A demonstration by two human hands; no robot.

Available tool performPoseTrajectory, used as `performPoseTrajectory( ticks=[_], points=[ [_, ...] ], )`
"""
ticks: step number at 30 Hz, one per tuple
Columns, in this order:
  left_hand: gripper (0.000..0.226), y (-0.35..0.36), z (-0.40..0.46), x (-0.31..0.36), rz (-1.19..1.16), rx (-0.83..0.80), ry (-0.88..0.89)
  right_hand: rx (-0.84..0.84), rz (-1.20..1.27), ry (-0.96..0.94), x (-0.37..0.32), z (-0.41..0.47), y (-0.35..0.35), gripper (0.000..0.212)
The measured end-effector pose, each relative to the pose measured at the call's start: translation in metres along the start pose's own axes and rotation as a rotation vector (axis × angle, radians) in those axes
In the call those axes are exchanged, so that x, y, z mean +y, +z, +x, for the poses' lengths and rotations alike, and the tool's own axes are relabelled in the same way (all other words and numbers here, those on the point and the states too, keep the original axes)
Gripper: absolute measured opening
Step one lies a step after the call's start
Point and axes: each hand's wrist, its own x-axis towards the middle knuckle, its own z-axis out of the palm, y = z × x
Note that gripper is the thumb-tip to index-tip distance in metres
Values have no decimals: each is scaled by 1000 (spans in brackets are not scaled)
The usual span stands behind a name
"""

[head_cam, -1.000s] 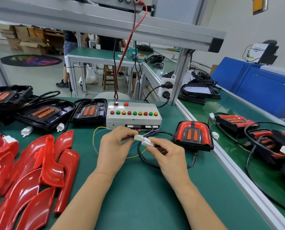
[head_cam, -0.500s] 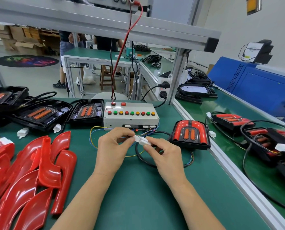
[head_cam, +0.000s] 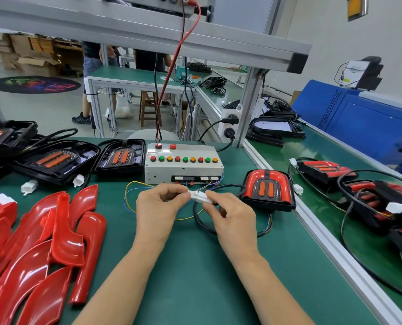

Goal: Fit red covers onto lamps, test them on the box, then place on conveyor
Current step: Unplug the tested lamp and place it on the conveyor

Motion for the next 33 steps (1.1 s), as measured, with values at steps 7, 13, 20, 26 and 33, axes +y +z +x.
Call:
performPoseTrajectory(
  ticks=[7,13,20,26,33],
  points=[
    [22,-1,0,4,26,-121,-17,2,19,-39,0,0,0,22],
    [28,3,2,1,63,-138,-17,-1,-40,-68,0,2,4,21],
    [29,10,4,-12,277,-53,15,-161,-218,-3,1,4,3,28],
    [23,7,-2,-24,779,-70,178,378,-315,38,14,30,-38,32],
    [21,11,-5,-24,839,-63,300,507,80,716,66,32,-74,51]
  ],
)
